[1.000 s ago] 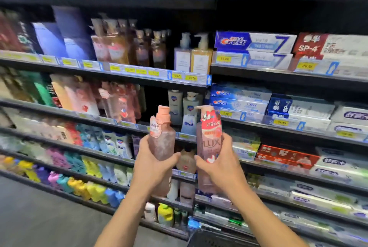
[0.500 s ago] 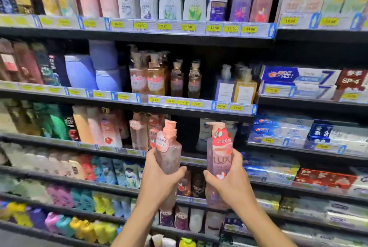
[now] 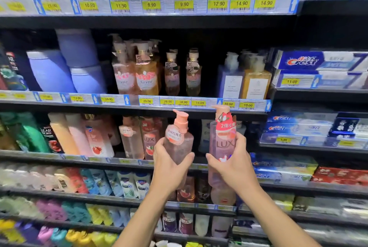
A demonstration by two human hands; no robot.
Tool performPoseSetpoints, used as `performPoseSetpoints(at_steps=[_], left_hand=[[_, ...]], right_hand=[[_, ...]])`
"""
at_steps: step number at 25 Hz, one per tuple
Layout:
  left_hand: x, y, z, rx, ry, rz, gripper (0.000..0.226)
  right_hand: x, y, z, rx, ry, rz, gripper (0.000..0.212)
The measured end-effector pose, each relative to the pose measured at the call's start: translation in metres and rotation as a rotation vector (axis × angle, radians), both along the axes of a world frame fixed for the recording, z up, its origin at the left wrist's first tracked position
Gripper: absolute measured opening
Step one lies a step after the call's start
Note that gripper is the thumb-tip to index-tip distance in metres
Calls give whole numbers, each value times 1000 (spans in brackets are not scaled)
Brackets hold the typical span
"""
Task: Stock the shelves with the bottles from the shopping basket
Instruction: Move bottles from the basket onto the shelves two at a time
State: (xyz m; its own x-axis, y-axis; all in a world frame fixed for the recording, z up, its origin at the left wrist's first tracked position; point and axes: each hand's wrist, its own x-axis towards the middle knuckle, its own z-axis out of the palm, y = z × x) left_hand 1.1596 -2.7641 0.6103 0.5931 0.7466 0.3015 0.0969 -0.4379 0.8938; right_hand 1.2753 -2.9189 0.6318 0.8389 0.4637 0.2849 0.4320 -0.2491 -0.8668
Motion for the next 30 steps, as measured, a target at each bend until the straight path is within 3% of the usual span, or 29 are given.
performPoseSetpoints(at_steps=[17, 30], left_hand=[[70, 58, -38, -80, -64, 26, 89], [107, 66, -64, -93, 125, 165, 71]], right_hand=[[26, 37, -21, 57, -15, -128, 85], [38, 44, -41, 66, -29, -194, 89]])
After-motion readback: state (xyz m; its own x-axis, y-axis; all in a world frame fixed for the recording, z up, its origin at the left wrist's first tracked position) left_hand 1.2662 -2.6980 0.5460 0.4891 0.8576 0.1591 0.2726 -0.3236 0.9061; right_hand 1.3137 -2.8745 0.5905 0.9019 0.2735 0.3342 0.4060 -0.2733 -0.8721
